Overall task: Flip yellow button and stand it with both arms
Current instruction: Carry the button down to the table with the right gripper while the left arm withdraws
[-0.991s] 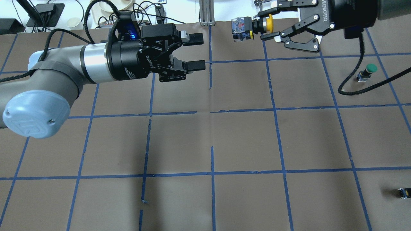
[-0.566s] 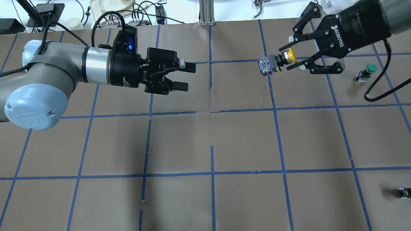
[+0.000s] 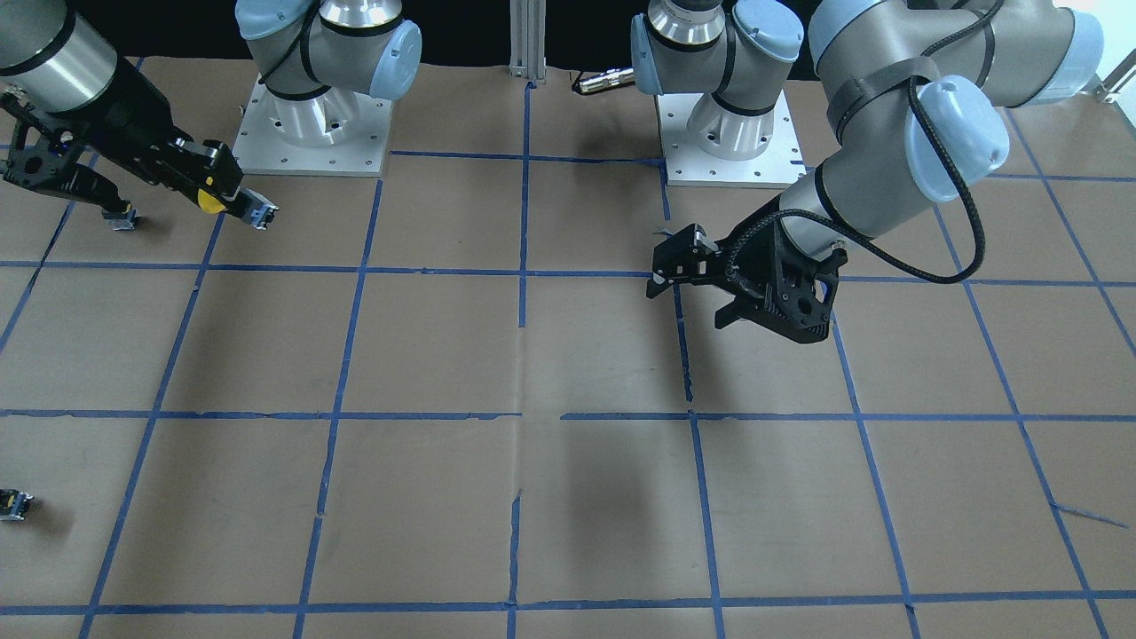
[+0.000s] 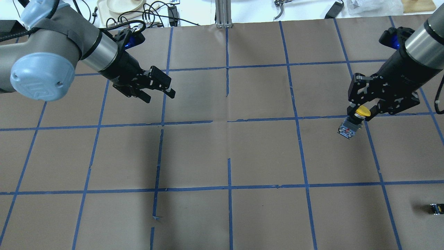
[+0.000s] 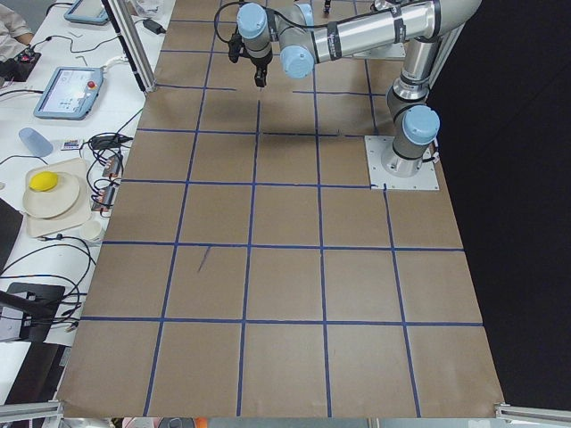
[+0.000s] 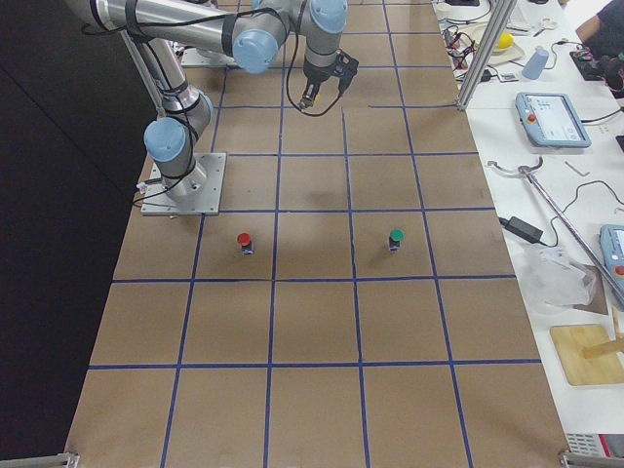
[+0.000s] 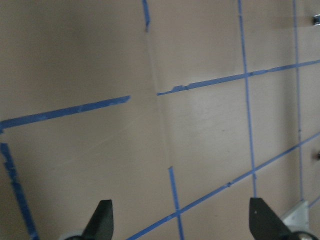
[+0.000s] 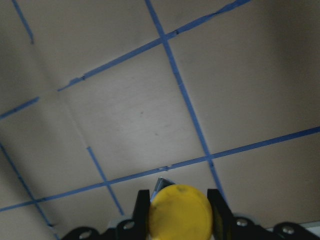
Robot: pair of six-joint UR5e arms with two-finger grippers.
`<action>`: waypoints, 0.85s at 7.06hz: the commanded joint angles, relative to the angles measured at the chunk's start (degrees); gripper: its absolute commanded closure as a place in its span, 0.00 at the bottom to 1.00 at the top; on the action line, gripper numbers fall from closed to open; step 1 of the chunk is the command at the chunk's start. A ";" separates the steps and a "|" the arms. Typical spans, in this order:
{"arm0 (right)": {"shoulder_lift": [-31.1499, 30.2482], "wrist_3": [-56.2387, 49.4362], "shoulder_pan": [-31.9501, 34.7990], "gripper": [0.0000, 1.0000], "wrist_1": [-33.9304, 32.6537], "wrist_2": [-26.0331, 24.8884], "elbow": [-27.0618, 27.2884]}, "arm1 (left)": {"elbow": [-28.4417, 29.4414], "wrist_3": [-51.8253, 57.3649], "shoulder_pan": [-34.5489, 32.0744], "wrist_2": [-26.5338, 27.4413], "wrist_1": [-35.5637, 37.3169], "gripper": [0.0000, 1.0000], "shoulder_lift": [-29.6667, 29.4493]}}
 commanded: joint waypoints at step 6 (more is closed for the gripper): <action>0.48 -58.57 -27.95 0.82 -39.08 1.32 23.63 | 13.73 -0.16 -2.15 21.88 -13.57 0.01 5.12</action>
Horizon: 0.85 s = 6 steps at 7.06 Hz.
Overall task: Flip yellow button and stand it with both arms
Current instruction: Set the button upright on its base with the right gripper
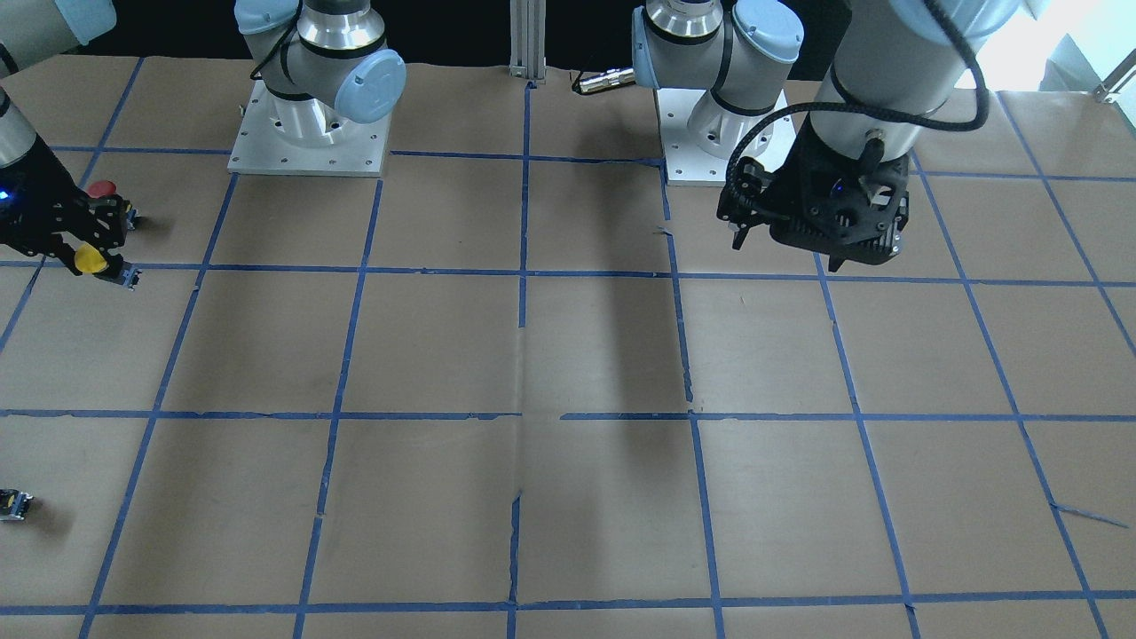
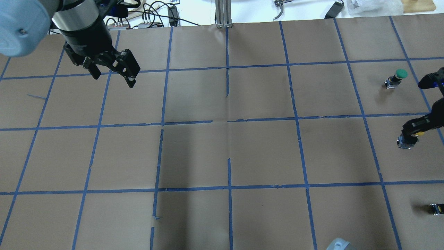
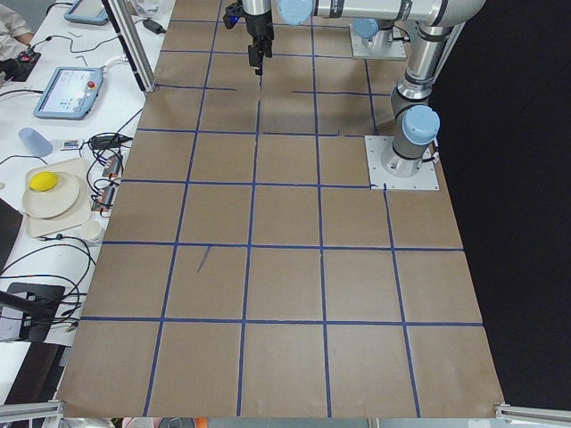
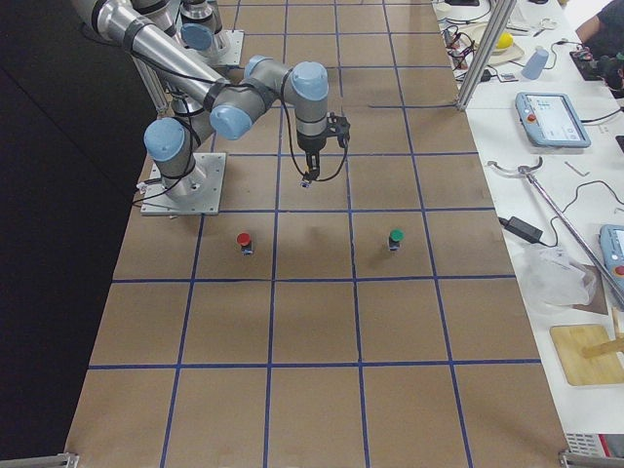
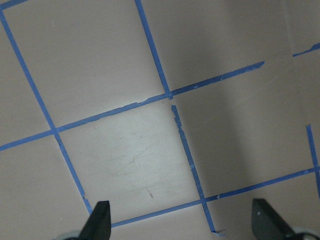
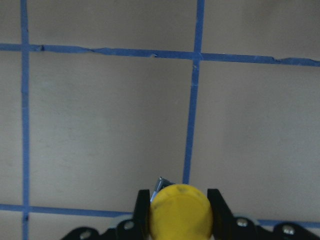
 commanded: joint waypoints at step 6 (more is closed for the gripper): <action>15.14 -20.26 -12.03 0.84 -18.31 8.23 2.58 | -0.97 -5.25 4.44 -4.55 -0.53 0.00 2.47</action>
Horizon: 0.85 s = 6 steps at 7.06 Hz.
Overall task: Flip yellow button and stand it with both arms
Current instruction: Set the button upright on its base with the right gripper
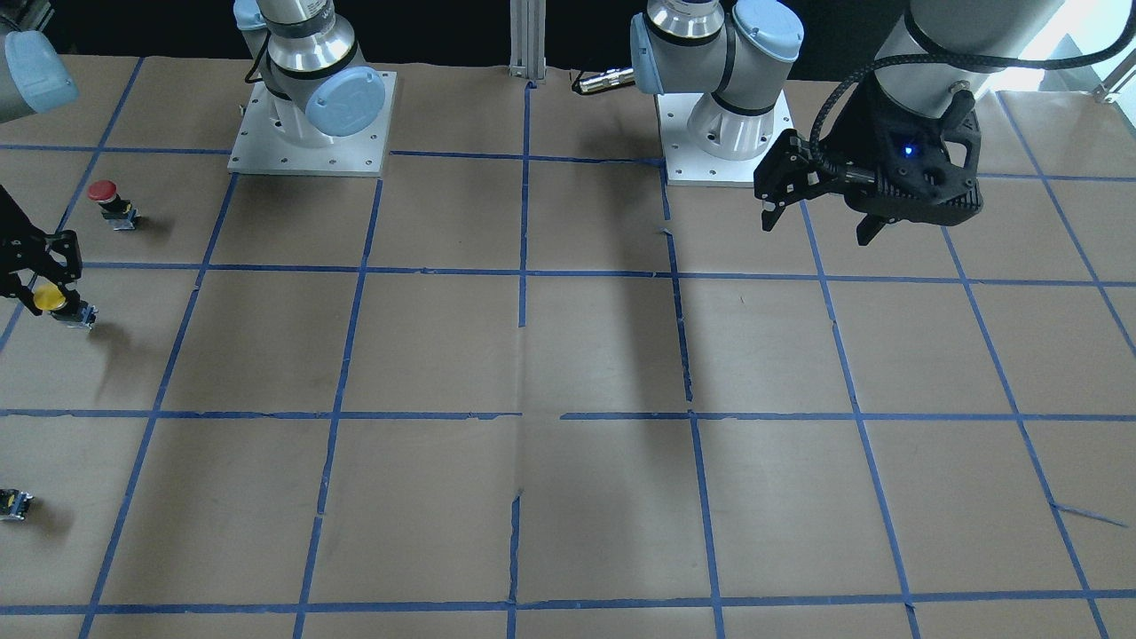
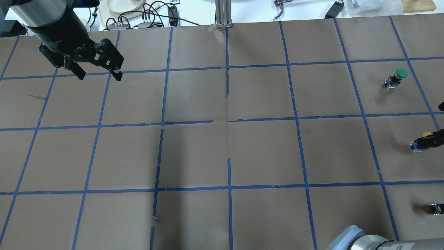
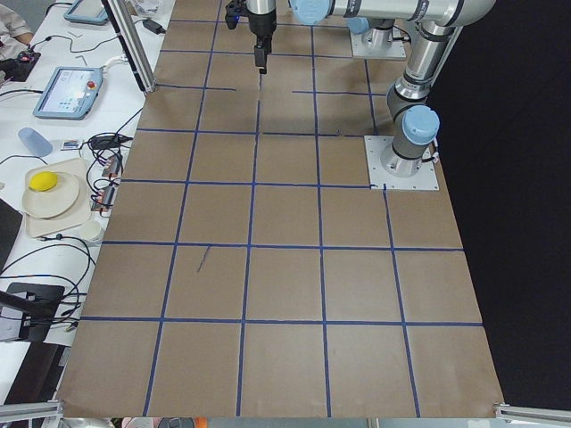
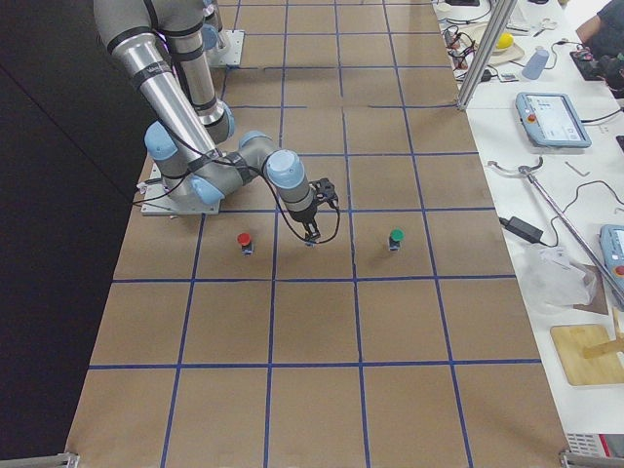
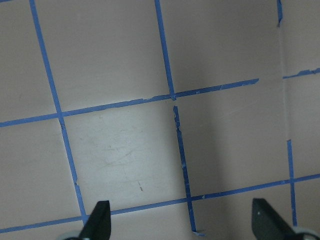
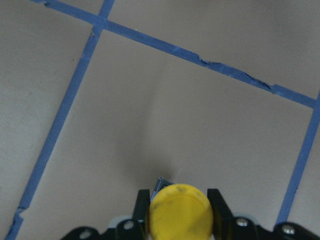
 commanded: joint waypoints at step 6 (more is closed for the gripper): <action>2.08 -0.89 -0.59 0.28 -2.19 4.60 -0.17 | -0.12 -3.31 0.35 0.01 -0.20 0.00 0.20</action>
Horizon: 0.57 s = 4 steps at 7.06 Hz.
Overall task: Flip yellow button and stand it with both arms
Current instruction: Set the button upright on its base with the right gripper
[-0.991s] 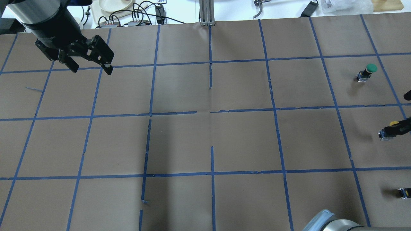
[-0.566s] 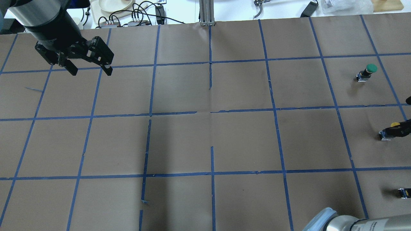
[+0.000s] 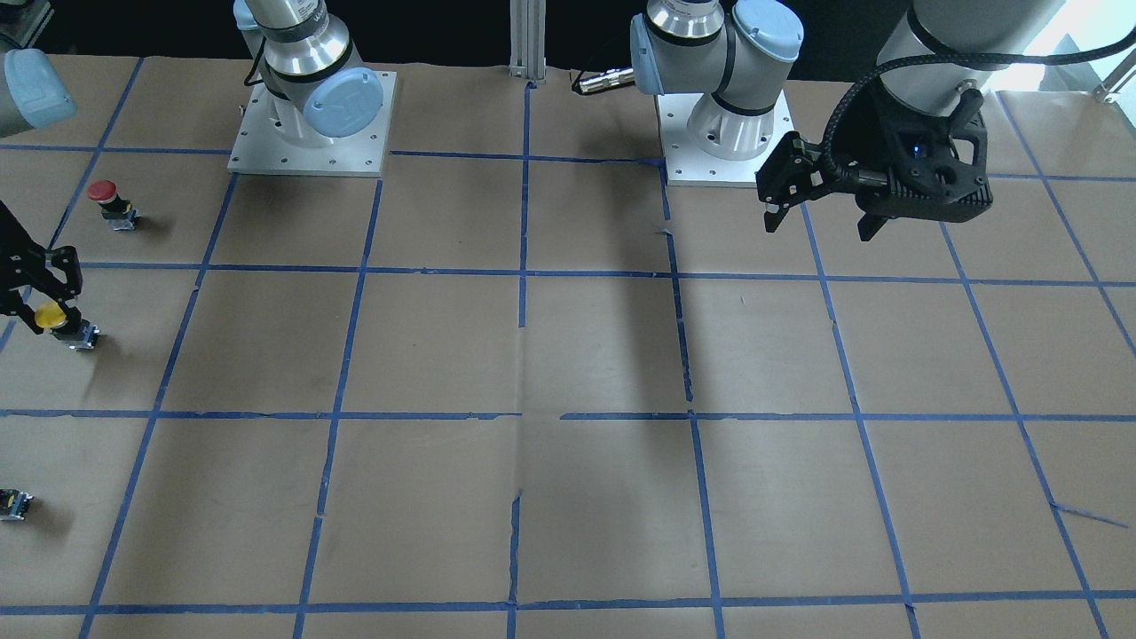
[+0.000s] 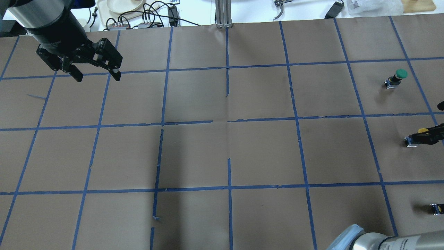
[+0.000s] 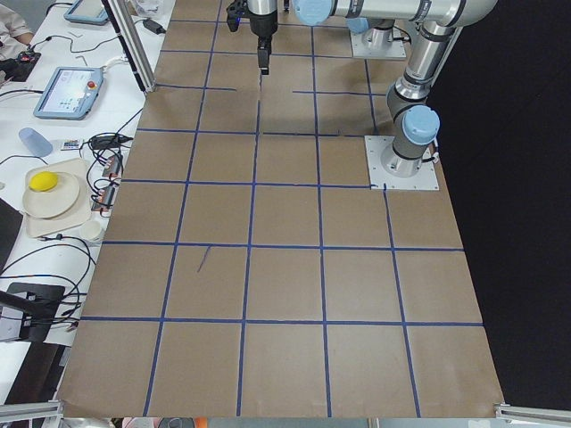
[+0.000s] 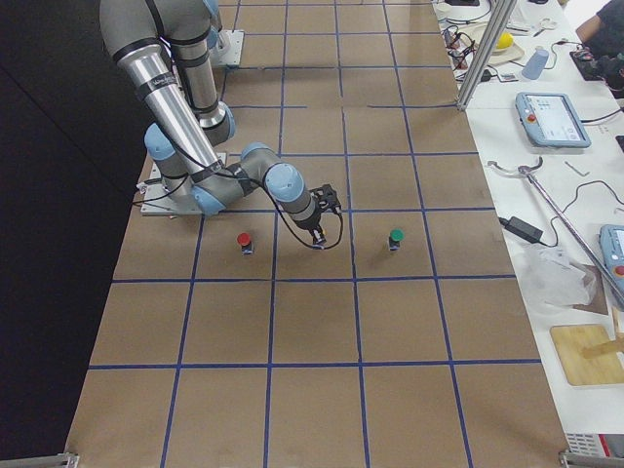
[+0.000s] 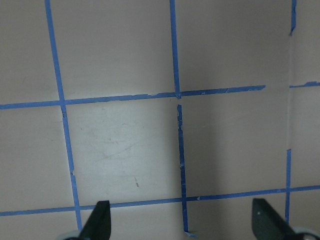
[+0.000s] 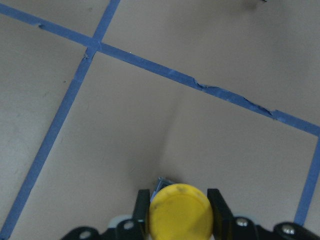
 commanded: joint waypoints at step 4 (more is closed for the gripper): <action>-3.51 0.94 0.43 0.00 2.27 -4.34 -0.71 | 0.50 0.90 0.25 -0.16 -0.01 0.00 -0.20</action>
